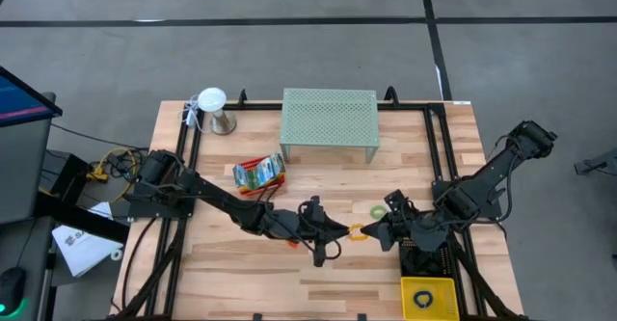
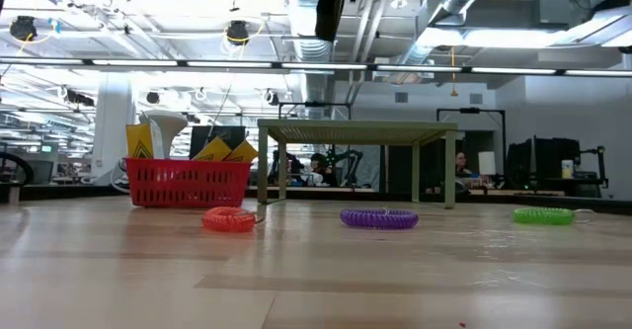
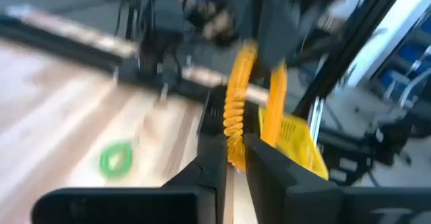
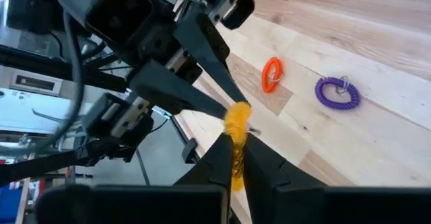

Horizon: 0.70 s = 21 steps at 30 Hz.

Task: Pick & Place Office Desk Supplies
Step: Put the yellow spring keychain into the yellow bin

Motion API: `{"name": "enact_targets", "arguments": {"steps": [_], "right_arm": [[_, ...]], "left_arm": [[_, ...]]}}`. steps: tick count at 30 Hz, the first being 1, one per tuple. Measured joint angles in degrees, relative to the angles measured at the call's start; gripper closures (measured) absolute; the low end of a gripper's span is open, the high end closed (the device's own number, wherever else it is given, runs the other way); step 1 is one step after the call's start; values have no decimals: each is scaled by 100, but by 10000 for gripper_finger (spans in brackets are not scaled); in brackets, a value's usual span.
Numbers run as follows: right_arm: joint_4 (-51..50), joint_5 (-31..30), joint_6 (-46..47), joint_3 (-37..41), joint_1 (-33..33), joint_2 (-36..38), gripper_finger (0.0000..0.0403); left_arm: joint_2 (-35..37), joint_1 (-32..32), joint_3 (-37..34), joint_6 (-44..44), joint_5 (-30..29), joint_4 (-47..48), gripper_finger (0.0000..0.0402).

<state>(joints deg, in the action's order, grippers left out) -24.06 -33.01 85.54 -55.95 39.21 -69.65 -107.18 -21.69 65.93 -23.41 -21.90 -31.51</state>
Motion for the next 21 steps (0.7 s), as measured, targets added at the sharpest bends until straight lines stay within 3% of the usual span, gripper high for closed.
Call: {"name": "enact_targets", "arguments": {"steps": [12,21], "right_arm": [[-621,248,807,0,619,2,397],[-1428,818,2711,0,1924,-265,397]], "left_arm": [[0,-503,0,-583,374,2917,313],[0,-697,-1,-733,367,3610,312]]}}
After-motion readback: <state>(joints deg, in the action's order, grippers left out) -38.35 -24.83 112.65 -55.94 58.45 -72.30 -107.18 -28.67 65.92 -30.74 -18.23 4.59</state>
